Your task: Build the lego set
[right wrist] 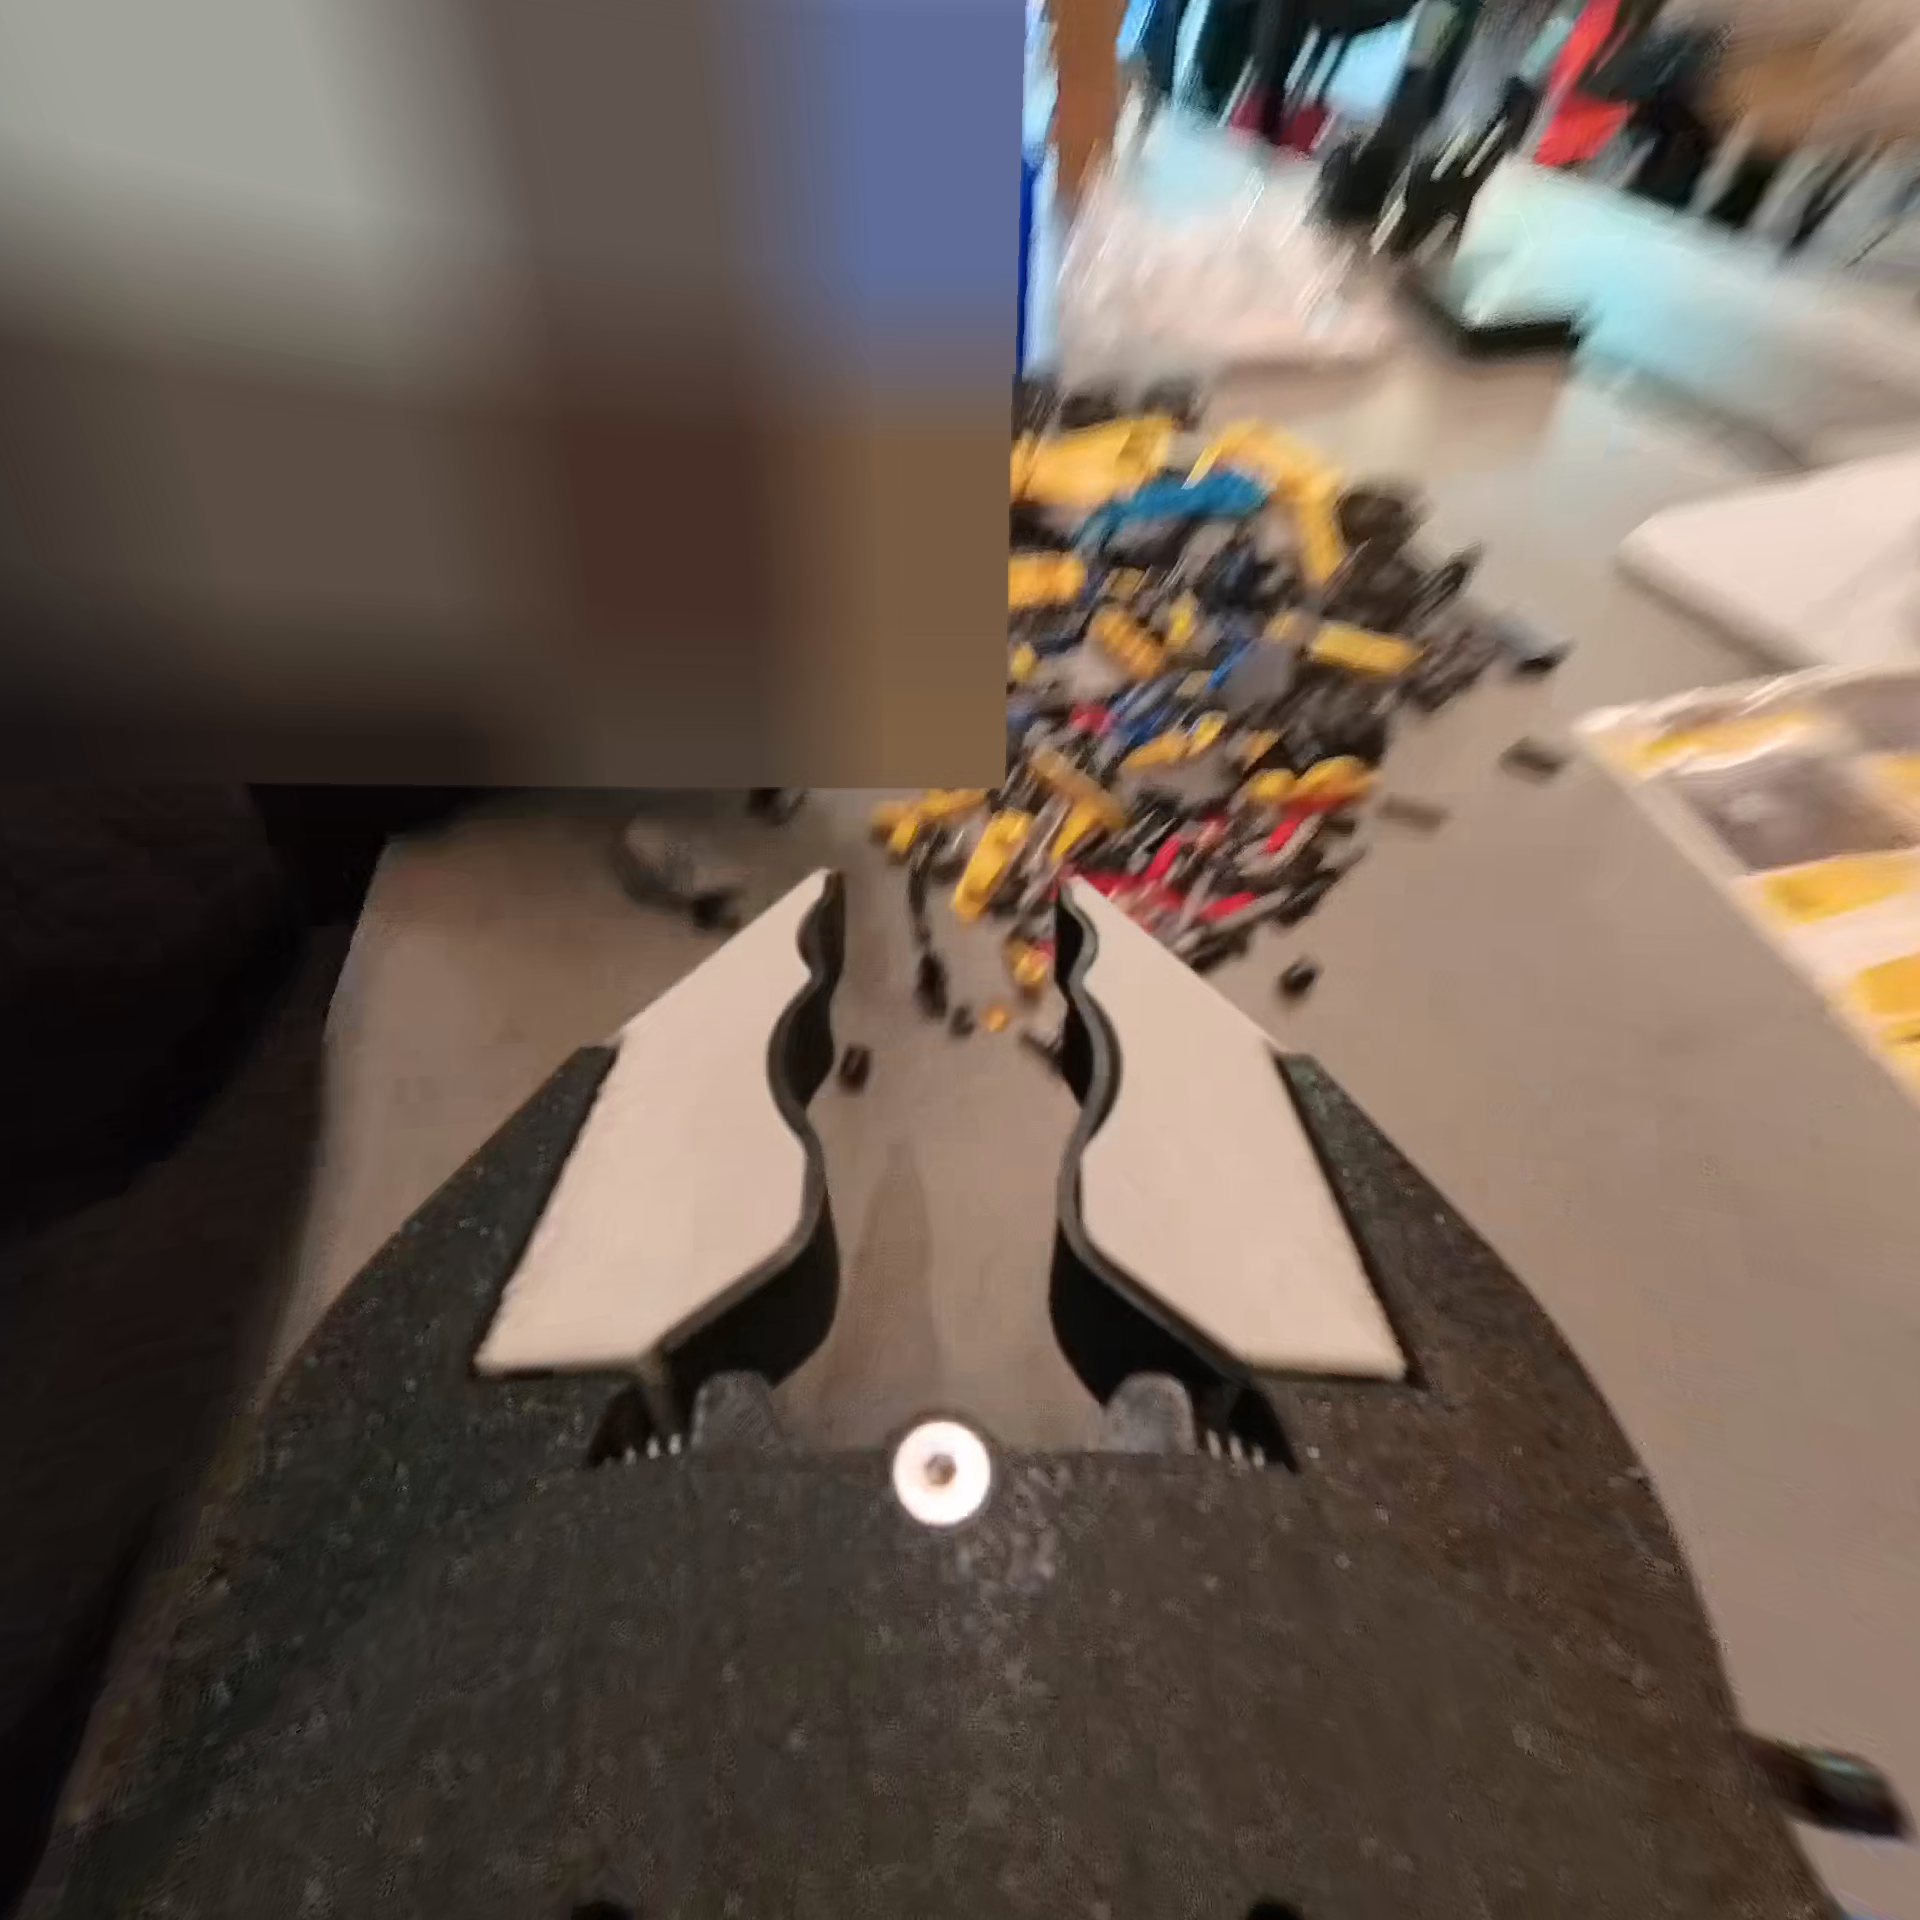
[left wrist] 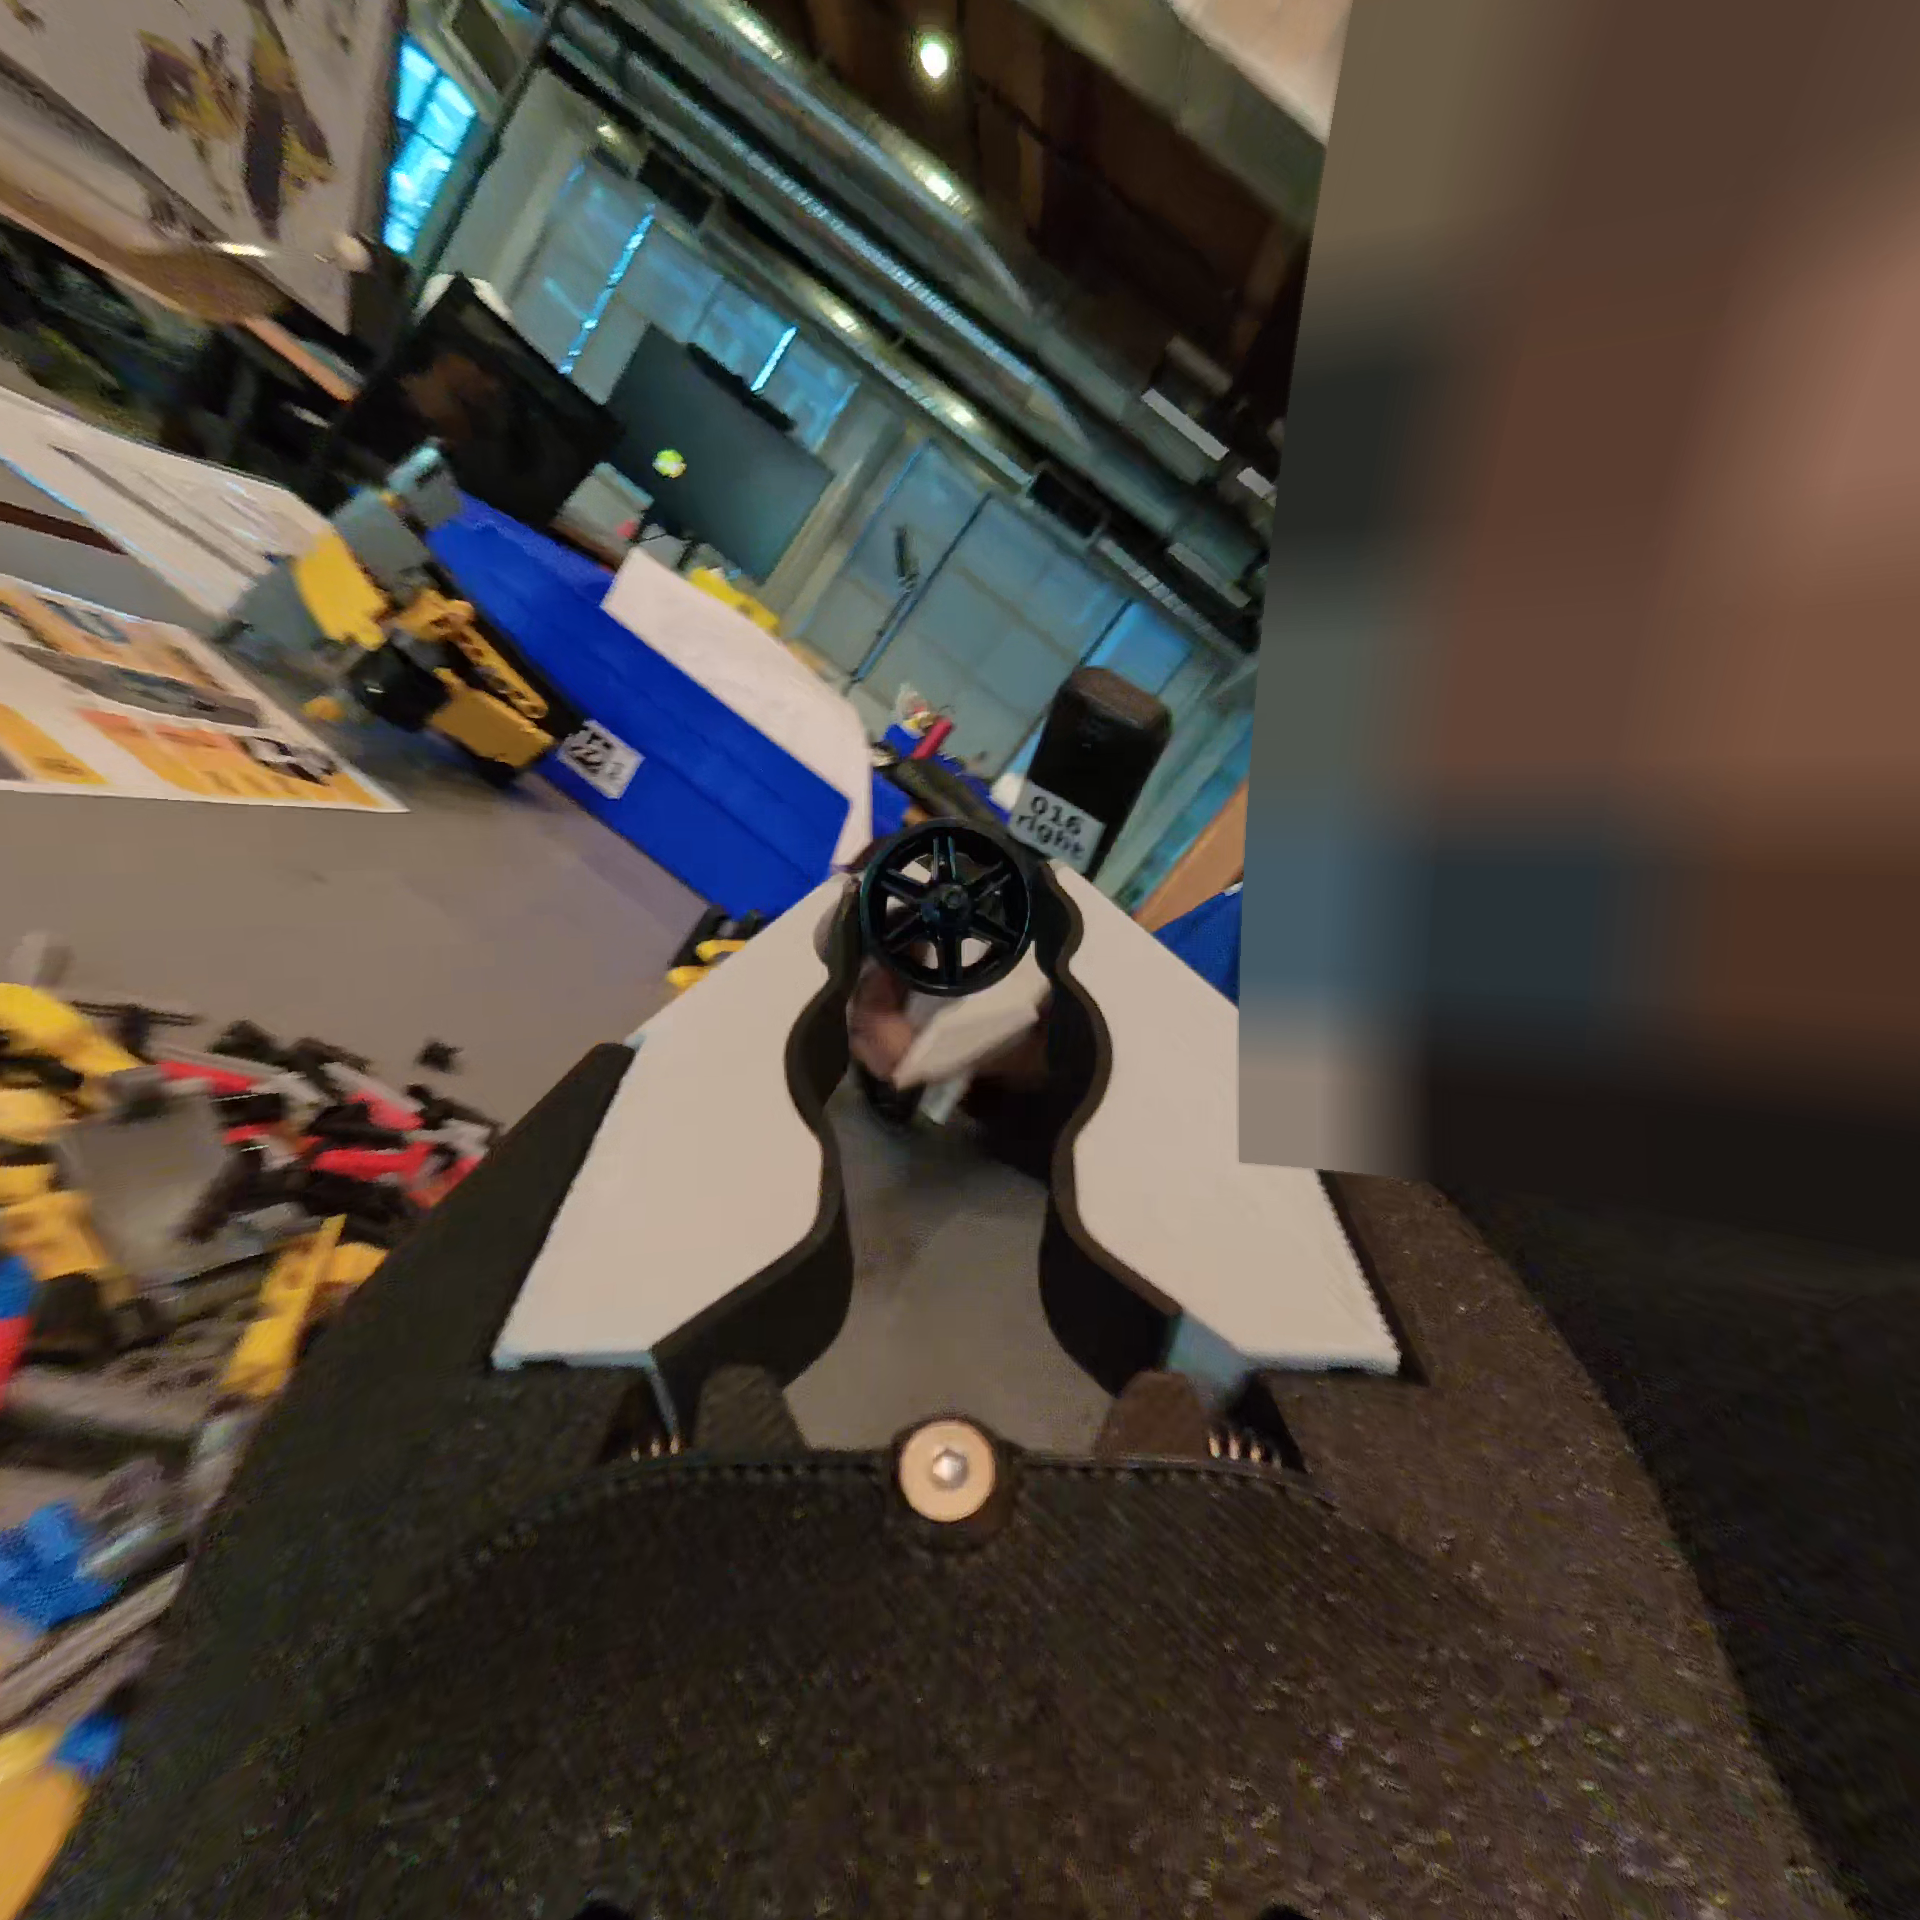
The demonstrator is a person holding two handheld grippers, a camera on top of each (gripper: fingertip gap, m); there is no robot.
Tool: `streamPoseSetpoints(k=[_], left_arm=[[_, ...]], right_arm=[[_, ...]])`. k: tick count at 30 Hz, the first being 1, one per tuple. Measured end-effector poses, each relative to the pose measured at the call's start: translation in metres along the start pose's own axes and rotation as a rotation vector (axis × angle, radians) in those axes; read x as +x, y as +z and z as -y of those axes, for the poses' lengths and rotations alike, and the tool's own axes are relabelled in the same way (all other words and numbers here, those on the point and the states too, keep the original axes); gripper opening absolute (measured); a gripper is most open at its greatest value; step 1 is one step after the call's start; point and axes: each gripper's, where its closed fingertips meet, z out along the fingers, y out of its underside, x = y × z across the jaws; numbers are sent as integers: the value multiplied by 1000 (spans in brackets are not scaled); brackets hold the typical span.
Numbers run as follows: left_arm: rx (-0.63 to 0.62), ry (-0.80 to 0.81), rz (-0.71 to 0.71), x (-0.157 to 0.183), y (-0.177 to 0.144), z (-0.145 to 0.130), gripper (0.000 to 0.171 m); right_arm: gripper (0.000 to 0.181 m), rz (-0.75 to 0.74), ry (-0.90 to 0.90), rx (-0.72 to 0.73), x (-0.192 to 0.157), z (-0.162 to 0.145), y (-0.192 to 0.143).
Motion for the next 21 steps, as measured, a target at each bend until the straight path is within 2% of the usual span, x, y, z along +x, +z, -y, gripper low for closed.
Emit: streamPoseSetpoints(k=[1,4,6,12,21], left_arm=[[-19,42,35,-3,-3,-1,30],[-41,136,118,-11,-9,-1,30],[-42,138,110,-10,-7,-2,29],[-55,114,94,-10,-3,-7,30],[-51,109,91,-9,-4,-7,30]], right_arm=[[41,24,-7,-96,-7,-16,6],[34,48,-74,-295,-24,-53,18],[28,36,-105,-350,-29,-61,22],[17,-13,-125,-394,-29,-67,25],[9,19,-139,-353,-31,-61,22]])
